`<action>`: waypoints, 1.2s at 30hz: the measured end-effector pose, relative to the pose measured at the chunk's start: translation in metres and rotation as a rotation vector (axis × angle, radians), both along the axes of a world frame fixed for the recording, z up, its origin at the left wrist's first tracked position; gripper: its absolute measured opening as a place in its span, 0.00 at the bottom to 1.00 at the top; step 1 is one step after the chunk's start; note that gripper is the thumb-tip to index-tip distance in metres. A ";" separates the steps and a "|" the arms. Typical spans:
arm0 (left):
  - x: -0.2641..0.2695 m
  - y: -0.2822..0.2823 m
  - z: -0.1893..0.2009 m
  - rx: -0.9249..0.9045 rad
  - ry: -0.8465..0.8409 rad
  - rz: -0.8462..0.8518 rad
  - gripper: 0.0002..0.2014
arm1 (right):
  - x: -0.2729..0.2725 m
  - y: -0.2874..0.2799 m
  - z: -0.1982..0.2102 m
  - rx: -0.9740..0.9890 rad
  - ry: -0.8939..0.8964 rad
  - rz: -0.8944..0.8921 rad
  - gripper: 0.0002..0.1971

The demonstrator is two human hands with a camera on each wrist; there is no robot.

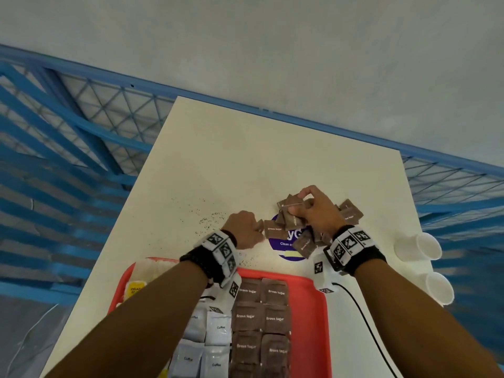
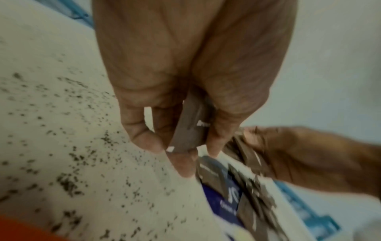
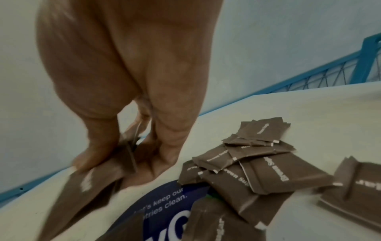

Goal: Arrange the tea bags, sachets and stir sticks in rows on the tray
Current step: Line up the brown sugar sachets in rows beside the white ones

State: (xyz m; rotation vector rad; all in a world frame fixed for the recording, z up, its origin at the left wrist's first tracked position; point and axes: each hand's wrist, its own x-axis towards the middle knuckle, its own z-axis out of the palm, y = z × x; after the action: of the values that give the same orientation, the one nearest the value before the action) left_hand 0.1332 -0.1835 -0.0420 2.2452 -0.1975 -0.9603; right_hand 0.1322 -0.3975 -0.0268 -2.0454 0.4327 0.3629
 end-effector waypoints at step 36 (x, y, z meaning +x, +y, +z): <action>-0.181 0.065 0.064 -0.816 0.667 0.407 0.18 | -0.194 0.115 0.084 -0.204 -0.039 0.464 0.24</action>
State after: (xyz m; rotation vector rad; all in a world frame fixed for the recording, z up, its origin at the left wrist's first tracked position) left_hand -0.0482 -0.1187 0.0224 1.0967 0.1481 -1.0837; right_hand -0.0615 -0.2824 0.0570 -2.3426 -0.0387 0.5742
